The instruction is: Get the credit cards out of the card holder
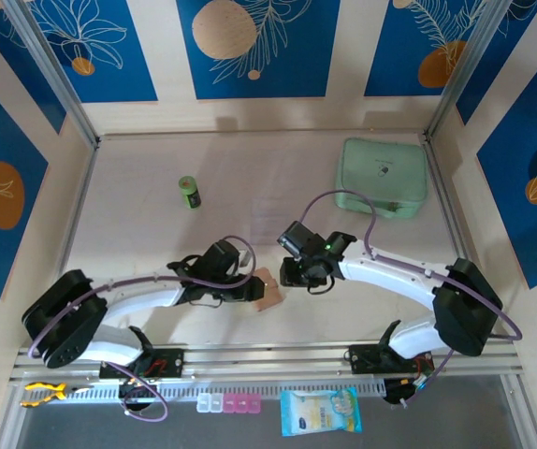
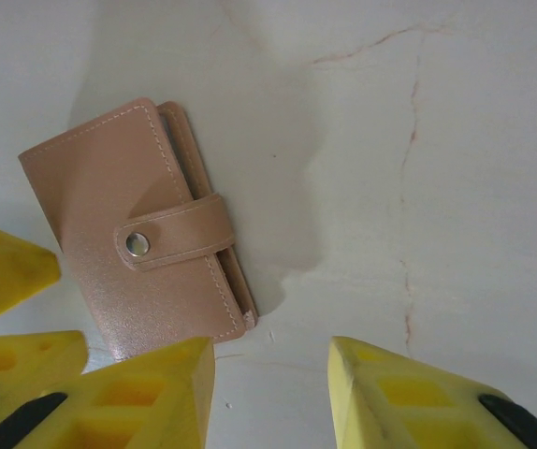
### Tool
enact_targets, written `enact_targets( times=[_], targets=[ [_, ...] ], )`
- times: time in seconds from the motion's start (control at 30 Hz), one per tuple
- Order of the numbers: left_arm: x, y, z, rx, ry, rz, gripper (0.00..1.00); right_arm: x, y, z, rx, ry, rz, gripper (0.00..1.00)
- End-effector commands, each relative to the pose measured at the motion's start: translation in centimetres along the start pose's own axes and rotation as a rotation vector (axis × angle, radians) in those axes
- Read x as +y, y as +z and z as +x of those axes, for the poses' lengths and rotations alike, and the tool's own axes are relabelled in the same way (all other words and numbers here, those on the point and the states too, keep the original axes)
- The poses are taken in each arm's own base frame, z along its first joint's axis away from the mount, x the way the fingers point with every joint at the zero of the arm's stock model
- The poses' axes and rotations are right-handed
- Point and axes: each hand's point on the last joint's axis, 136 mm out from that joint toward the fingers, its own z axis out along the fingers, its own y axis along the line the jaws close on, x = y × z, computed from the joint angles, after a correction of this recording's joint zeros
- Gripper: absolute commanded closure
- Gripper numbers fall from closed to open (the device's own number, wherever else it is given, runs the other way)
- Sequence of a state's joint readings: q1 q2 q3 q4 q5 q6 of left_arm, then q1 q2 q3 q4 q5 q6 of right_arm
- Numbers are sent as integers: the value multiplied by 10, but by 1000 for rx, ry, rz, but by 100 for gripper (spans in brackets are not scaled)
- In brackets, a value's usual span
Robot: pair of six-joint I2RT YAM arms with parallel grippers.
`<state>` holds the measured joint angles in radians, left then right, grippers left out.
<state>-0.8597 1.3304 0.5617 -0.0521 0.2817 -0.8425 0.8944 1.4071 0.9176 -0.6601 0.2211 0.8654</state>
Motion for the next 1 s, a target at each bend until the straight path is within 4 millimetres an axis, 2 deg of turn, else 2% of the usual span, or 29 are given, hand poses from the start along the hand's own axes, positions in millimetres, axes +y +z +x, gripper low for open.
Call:
enact_targets(
  times=[0.0, 0.17, 0.43, 0.73, 0.97],
  targets=[
    [5, -14, -6, -80, -35, -26, 41, 19, -3, -2, 16, -48, -26, 63],
    [16, -30, -10, -144, -71, -54, 43, 31, 5, -2, 48, -114, 2, 64],
    [32, -41, -10, -201, -159, -45, 51, 50, 26, 1, 108, -223, 83, 65],
    [45, -40, -8, -215, -241, -11, 53, 58, 40, 3, 142, -283, 144, 65],
    [45, -33, -9, -209, -273, 26, 54, 56, 45, 4, 161, -301, 170, 65]
  ],
)
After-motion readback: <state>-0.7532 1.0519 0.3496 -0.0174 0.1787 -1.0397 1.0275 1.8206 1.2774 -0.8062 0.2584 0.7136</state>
